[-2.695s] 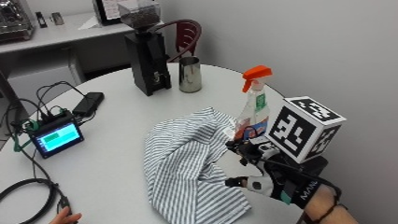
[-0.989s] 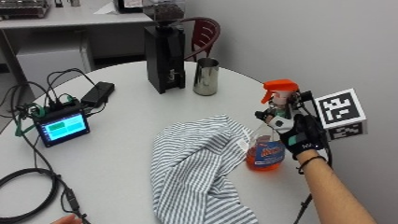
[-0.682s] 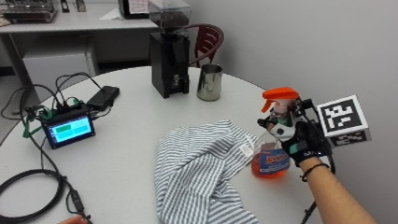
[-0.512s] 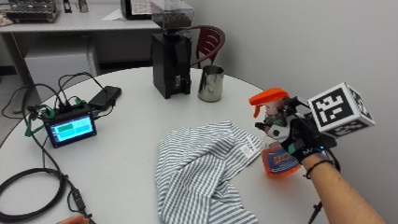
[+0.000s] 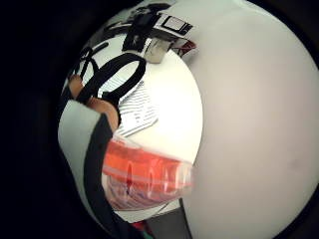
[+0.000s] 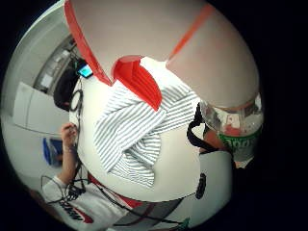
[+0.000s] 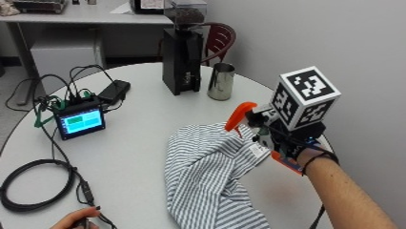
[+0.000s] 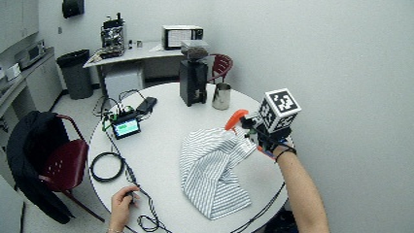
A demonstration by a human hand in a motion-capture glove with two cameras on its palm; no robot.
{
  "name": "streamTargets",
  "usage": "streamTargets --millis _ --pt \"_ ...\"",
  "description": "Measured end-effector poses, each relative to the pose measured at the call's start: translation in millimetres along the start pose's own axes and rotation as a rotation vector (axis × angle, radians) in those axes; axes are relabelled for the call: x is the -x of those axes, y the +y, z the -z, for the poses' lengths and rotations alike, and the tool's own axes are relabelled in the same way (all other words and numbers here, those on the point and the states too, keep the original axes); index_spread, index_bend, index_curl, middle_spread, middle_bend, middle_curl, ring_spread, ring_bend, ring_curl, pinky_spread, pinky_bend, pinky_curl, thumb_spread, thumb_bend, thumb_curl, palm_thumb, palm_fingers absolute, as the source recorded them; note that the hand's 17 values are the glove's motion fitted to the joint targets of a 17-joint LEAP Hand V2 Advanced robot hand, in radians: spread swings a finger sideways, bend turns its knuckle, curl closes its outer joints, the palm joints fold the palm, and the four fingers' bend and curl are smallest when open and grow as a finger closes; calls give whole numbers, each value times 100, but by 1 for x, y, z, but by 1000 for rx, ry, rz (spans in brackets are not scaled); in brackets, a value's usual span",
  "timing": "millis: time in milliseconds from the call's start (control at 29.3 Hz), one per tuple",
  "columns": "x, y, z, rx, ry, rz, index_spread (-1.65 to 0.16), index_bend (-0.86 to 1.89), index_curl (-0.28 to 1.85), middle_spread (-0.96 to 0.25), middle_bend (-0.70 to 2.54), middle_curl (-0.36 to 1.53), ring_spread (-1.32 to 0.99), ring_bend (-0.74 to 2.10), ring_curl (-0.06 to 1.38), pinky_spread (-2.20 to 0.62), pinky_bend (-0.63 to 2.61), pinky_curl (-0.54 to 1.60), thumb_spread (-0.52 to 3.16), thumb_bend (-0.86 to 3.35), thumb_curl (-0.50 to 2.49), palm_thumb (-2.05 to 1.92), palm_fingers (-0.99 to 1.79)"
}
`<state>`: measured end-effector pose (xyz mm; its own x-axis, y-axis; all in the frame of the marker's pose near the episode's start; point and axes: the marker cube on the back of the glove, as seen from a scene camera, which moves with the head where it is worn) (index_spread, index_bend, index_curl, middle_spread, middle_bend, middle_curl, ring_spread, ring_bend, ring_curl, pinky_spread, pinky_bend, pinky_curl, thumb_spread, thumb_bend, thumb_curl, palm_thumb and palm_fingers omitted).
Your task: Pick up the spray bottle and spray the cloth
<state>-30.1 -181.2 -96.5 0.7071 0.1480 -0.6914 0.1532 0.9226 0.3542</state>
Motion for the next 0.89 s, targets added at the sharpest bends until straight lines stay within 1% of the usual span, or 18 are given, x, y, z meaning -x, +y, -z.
streamTargets --millis 102,273,341,409,580,648,716,887 --pt "0 -3 1 0 -5 1 -25 13 30 -15 40 47 -15 59 42 -15 46 38 53 -3 60 107 117" --pt "-12 -18 54 -104 -2 -29 -25 13 31 -15 39 48 -16 59 43 -16 47 38 52 -3 61 107 117" --pt "-11 -21 66 -124 6 -34 -25 13 31 -16 39 48 -16 59 43 -16 47 38 51 -3 61 107 117" --pt "-6 -20 61 -109 16 -28 -25 13 31 -16 40 48 -15 59 43 -16 47 38 51 -3 61 107 117" --pt "10 -15 14 -4 13 2 -25 13 32 -16 39 49 -15 58 43 -17 48 39 51 -3 62 107 117" --pt "11 -17 11 6 -1 3 -25 13 32 -16 39 49 -15 58 43 -17 48 39 50 -3 62 107 117" --pt "6 -22 24 -22 -9 -8 -25 12 32 -16 40 49 -15 58 43 -17 48 39 51 -3 62 106 117" --pt "-5 -34 84 -137 11 -34 -25 12 32 -16 39 50 -15 58 44 -17 48 39 51 -3 63 106 117"
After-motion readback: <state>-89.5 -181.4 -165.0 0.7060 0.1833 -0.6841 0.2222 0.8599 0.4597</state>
